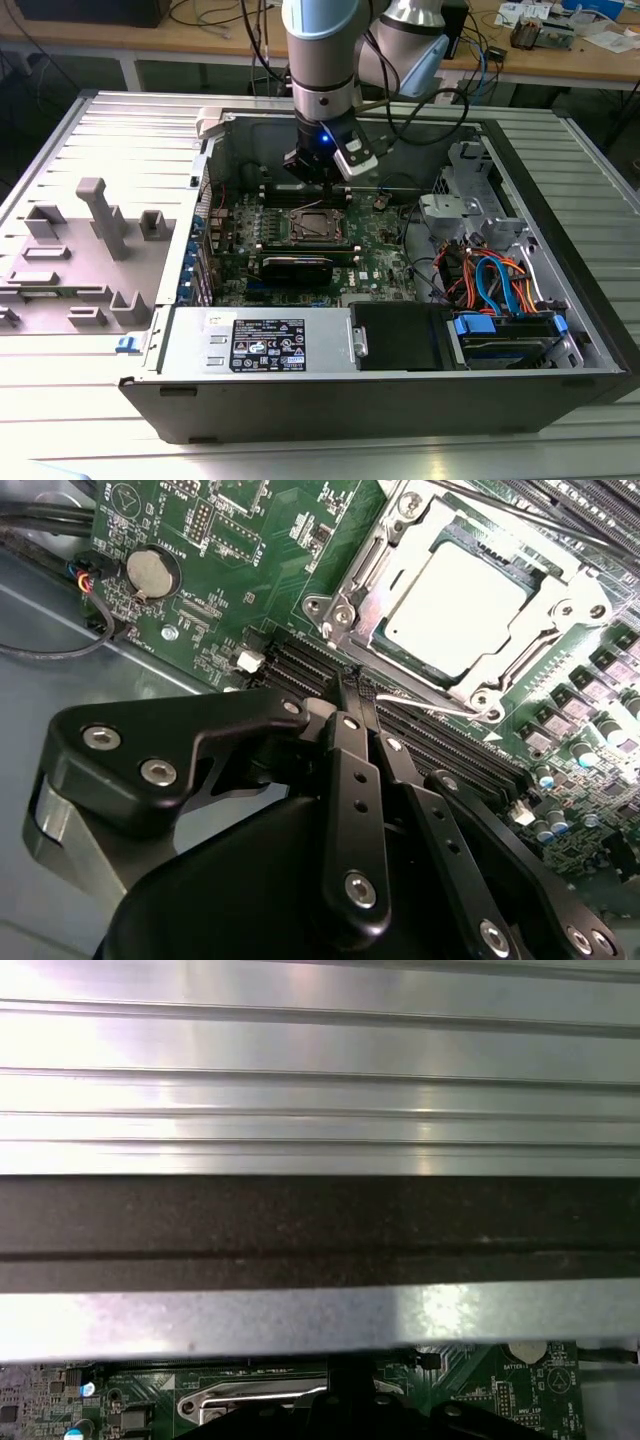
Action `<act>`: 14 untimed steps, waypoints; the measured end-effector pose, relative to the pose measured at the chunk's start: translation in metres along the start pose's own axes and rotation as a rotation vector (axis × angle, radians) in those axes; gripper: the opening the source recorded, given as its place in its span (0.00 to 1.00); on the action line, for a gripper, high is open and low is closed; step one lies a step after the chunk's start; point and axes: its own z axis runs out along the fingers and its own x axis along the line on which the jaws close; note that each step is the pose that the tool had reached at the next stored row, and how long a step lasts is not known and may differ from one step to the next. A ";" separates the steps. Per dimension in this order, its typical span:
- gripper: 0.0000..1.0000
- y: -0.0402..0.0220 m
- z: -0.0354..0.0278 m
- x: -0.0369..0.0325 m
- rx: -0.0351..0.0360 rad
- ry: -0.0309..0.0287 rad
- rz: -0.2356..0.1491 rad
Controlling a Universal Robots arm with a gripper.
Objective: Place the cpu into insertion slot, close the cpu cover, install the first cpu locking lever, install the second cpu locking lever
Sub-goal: 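Install the first cpu locking lever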
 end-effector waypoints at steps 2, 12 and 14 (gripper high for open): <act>0.11 -0.0004 0.0000 0.0000 -0.0060 -0.0003 0.001; 0.11 -0.0018 0.0042 0.0005 -0.0184 -0.0016 0.002; 0.11 -0.0025 0.0074 0.0009 -0.0183 -0.0016 0.002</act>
